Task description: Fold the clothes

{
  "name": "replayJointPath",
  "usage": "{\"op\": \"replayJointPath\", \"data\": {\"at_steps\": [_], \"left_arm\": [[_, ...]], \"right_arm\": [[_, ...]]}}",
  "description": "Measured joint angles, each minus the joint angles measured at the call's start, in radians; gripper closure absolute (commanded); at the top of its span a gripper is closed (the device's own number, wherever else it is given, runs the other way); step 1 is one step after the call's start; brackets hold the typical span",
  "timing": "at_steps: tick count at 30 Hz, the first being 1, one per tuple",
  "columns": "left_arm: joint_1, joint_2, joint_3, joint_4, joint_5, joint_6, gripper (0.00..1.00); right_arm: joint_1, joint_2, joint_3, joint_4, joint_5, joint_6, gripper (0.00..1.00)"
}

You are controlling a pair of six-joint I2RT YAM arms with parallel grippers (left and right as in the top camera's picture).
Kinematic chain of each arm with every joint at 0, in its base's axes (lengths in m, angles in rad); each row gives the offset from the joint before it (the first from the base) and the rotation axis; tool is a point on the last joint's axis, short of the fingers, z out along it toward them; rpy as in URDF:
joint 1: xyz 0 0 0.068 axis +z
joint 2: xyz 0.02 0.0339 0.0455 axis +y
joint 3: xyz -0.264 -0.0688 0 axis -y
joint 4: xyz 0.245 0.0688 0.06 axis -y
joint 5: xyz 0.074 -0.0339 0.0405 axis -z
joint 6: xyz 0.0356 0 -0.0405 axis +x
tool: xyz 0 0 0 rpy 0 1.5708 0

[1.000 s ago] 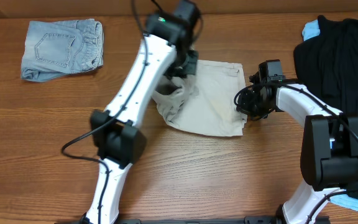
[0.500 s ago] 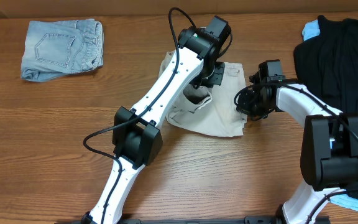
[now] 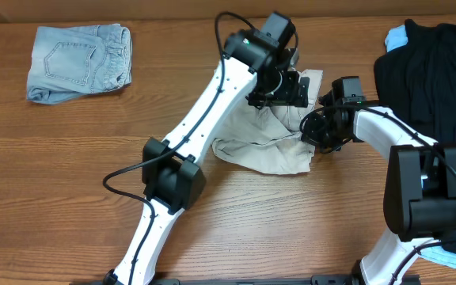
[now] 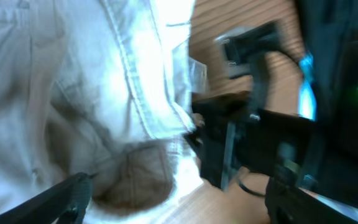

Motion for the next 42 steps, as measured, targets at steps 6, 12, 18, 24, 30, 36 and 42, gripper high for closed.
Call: {"op": "replayJointPath", "data": {"at_steps": [6,12,18,24,30,36,42], "left_arm": [[0.096,-0.019,0.221,-0.127,0.034,0.048,0.00],[0.217,-0.089,0.352,-0.277,-0.047,0.138,0.00],[0.282,-0.114,0.371,-0.351,-0.140,0.225,0.00],[0.315,-0.114,0.370,-0.352,-0.180,0.259,0.00],[0.319,-0.114,0.370,-0.352,-0.190,0.281,0.00],[0.319,-0.114,0.370,-0.352,-0.190,0.285,0.00],[0.319,-0.114,0.370,-0.352,-0.193,0.288,0.00]], "right_arm": [[-0.027,0.006,0.017,-0.072,-0.076,-0.008,0.79],[-0.035,-0.024,0.061,-0.210,-0.106,-0.056,0.53],[-0.034,-0.179,0.111,-0.263,-0.115,-0.089,0.46],[0.005,-0.256,0.123,-0.264,-0.116,-0.112,0.35],[0.116,-0.244,0.123,-0.206,-0.098,-0.157,0.28],[0.208,-0.173,0.122,-0.153,-0.040,-0.198,0.58],[0.222,-0.130,0.117,-0.210,0.005,-0.195,0.96]]}}
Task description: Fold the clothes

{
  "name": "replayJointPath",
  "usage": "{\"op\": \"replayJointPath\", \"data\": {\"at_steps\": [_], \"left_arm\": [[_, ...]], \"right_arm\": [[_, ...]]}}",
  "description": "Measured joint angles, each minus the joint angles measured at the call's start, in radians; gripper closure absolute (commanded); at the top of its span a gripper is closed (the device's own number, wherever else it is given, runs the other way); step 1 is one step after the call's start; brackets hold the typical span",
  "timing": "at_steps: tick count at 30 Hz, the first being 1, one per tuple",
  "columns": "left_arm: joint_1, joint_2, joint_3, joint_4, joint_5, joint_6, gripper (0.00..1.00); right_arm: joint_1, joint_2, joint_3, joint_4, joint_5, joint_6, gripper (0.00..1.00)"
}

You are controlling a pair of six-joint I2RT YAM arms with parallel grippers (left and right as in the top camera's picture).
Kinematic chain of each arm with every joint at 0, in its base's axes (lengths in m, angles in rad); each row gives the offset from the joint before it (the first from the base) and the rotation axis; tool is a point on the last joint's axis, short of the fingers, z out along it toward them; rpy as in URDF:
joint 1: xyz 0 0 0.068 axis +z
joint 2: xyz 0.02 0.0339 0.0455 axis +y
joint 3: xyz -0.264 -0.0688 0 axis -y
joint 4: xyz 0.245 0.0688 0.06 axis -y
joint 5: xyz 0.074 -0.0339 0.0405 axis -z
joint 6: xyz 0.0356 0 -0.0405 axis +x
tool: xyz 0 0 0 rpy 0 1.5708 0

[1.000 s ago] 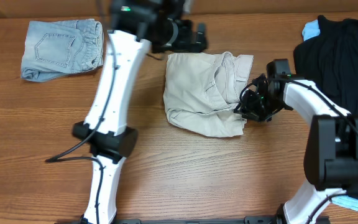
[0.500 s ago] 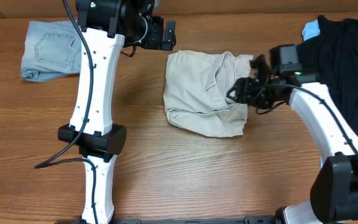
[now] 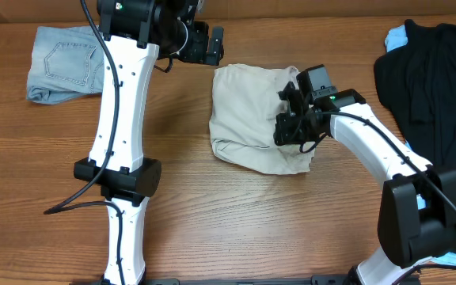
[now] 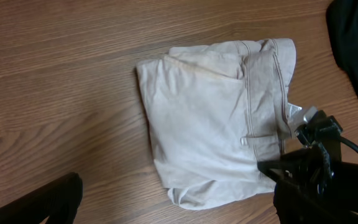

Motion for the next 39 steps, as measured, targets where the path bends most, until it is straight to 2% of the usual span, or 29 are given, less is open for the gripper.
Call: {"op": "replayJointPath", "data": {"at_steps": [9,17,20,24,27,31,34,39], "left_arm": [[0.000,0.000,0.000,0.000,0.000,0.000,0.00],[0.000,0.000,-0.006,0.000,0.000,0.000,0.00],[0.000,0.000,-0.035,0.000,0.000,0.000,0.00],[0.000,0.000,-0.108,0.000,0.000,0.000,0.00],[0.000,0.000,-0.176,0.000,0.000,0.000,0.00],[-0.002,0.000,-0.246,0.000,0.000,0.000,0.00],[-0.015,0.000,-0.269,0.000,0.000,0.004,0.00],[-0.089,0.000,-0.270,0.000,0.000,0.019,0.00]], "right_arm": [[0.000,-0.040,-0.004,-0.249,0.008,0.105,0.96],[0.020,-0.049,-0.175,-0.110,0.045,0.162,0.96],[0.020,-0.049,-0.240,-0.122,0.051,0.190,0.77],[0.021,-0.049,-0.259,-0.152,0.048,0.210,0.42],[0.022,-0.049,-0.231,-0.184,0.034,0.218,0.25],[0.022,-0.060,-0.129,-0.270,0.036,0.220,0.13],[0.018,-0.090,-0.006,-0.322,0.039,0.228,0.00],[-0.034,-0.170,0.171,-0.338,0.063,0.223,0.00]]}}
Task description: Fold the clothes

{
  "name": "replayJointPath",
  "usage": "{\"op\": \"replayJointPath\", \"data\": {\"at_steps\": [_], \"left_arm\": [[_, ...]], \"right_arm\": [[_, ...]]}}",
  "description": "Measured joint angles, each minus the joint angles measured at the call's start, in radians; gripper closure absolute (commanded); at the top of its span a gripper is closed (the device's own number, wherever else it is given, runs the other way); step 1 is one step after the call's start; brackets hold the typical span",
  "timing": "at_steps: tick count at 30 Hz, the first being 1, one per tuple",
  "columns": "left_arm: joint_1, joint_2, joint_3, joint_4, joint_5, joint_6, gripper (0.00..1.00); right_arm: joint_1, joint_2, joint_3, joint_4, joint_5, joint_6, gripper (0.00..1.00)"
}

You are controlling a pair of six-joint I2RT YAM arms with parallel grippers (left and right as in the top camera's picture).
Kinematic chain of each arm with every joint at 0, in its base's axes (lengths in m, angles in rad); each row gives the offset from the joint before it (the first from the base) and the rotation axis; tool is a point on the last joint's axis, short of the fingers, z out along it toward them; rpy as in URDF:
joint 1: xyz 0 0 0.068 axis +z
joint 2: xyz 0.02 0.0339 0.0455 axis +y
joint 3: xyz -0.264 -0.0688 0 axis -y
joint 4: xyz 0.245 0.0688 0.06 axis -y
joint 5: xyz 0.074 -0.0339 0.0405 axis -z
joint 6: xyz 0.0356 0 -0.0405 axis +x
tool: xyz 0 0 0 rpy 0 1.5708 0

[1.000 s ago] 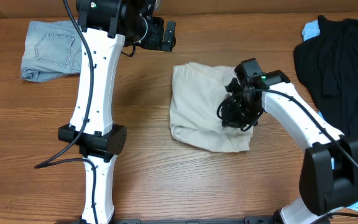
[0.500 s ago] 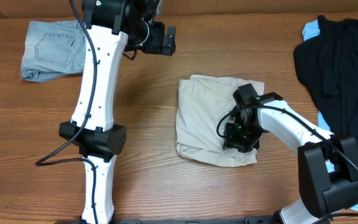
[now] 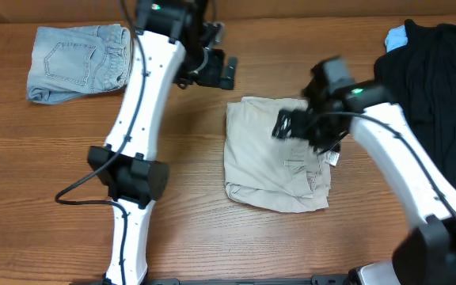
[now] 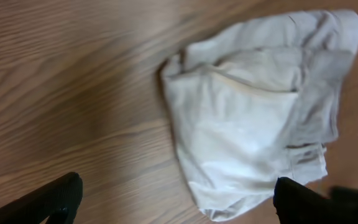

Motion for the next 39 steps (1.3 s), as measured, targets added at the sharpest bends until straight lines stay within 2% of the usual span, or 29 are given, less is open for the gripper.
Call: {"op": "replayJointPath", "data": {"at_steps": [10,18,27,32,39], "left_arm": [[-0.192,0.000,-0.076,0.039,-0.015,0.004,0.00],[-0.247,0.000,-0.360,0.225,-0.023,0.014,0.00],[-0.256,0.000,-0.605,0.354,-0.063,0.071,0.00],[-0.257,0.000,-0.697,0.422,-0.170,0.082,0.00],[-0.255,-0.002,-0.738,0.527,-0.422,0.097,0.00]], "right_arm": [[-0.240,-0.026,0.043,-0.002,0.048,0.000,0.00],[-0.424,-0.026,0.043,0.018,0.087,-0.008,0.00],[-0.435,-0.026,0.043,0.034,0.090,-0.021,0.00],[-0.436,-0.016,0.043,0.032,0.090,-0.023,0.00],[-0.436,0.001,-0.011,0.078,0.090,-0.023,0.00]]}}
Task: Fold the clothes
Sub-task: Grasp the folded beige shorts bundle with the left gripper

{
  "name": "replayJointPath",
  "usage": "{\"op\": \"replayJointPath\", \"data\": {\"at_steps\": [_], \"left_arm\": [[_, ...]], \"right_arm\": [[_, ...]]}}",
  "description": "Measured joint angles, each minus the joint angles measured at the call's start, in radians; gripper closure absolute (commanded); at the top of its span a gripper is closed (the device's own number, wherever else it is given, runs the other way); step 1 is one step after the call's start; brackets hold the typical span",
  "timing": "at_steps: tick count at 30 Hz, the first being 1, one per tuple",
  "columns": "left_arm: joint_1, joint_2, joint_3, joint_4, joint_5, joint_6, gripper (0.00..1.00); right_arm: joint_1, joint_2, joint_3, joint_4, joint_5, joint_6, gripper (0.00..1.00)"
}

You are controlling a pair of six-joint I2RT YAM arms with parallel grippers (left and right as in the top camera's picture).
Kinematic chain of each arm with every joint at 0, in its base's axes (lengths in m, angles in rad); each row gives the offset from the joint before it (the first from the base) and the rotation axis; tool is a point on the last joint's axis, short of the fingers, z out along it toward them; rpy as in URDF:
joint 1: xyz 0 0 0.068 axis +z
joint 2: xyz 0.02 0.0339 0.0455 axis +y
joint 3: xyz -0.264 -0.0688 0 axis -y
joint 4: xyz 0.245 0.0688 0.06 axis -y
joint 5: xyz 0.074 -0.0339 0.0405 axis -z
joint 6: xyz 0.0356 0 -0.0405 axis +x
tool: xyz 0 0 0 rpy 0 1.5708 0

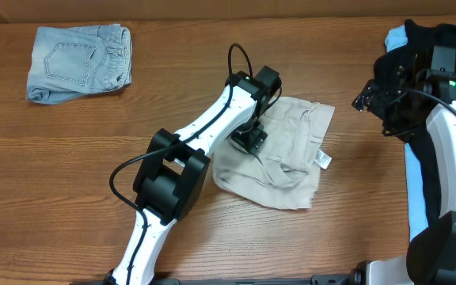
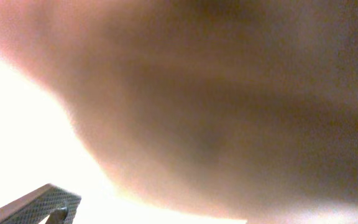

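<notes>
Beige shorts lie folded and a little askew at the table's centre, a white tag showing on their right side. My left gripper is down on the shorts' left part. In the left wrist view blurred, overexposed cloth fills the frame; only one finger shows, at the lower left corner, and the other is hidden. My right gripper is off to the right, at the edge of the black clothes; its jaws are too small and dark to read.
Folded light-blue jeans lie at the far left. The black pile at the far right sits on a light-blue cloth. Bare wooden table lies around the shorts.
My left gripper has come from above the bare table, up-left of the shorts, down onto their left part. My right gripper has left the shorts for the black pile. The shorts lie more askew.
At first both grippers were at the upper right of the crumpled beige shorts. Then the left was open, high at the upper left, with the right on the folded shorts' right edge. Later the shorts lay further right. Now the left presses them and the right is away.
</notes>
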Motion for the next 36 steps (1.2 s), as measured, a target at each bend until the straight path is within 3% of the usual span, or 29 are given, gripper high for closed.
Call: {"op": "replayJointPath", "data": {"at_steps": [8,13,19,22,28,36], "left_arm": [[0.108,-0.003,-0.002,0.263,-0.357,0.132,0.00],[0.177,0.001,0.098,0.140,-0.433,0.198,0.00],[0.130,-0.001,0.367,-0.101,-0.137,0.199,0.00],[0.089,-0.008,0.403,-0.159,0.019,0.198,0.00],[0.027,-0.008,0.353,-0.230,0.212,0.198,0.00],[-0.010,-0.007,0.165,-0.147,0.240,0.170,0.00]], "right_arm": [[0.000,0.008,-0.089,0.045,0.001,0.000,0.00],[0.000,0.009,-0.090,0.050,0.000,0.000,0.00],[0.000,0.009,-0.090,0.056,0.000,0.000,0.00],[0.000,0.009,-0.090,0.053,0.000,0.000,0.00],[0.000,0.009,-0.090,0.050,0.001,0.000,0.00],[0.000,0.009,-0.091,0.041,0.000,-0.001,0.00]]}}
